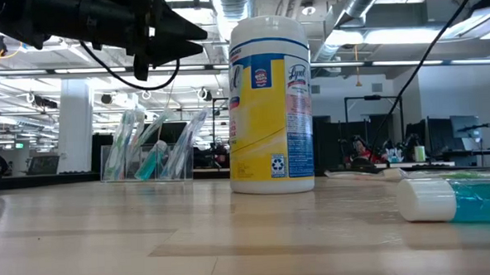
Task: Pick & Place toothbrushing station
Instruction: Put the purple toothbrush into the transparent organizer
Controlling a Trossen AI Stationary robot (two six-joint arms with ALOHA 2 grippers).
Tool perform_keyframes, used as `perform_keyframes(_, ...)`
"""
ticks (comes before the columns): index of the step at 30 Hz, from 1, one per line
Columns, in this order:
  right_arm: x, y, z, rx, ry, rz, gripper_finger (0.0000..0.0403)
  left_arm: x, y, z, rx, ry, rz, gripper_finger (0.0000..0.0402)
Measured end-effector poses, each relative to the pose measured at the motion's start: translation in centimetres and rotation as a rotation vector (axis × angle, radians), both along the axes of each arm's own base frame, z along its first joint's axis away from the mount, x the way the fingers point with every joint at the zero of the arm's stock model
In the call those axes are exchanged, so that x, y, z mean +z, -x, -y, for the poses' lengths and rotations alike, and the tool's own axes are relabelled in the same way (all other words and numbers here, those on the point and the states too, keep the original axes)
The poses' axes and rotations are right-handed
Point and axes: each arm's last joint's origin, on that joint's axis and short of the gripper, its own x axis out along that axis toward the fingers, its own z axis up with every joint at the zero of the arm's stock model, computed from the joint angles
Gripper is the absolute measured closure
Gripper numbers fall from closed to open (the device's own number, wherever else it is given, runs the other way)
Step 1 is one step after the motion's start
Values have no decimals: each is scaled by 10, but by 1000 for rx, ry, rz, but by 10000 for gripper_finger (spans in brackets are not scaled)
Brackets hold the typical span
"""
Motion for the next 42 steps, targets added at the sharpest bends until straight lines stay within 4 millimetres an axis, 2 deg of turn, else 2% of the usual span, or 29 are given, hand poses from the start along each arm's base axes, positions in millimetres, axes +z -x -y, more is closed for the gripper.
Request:
perform_keyframes(5,-9,-2,2,-11,-25,22,301,0,0,0,0,18,8,270)
perform_keyframes(11,-23,-3,6,-17,-58,38,269,0,0,0,0,18,8,270)
perform_keyframes(17,-27,-1,6,-24,-84,11,230,0,0,0,0,17,7,270)
perform_keyframes(21,-27,-3,6,-27,-89,14,224,0,0,0,0,15,7,270)
perform_keyframes(34,-39,-5,14,-45,-96,22,281,0,0,0,0,14,6,270)
perform_keyframes(42,-39,-5,14,-35,-91,15,352,0,0,0,0,14,6,270)
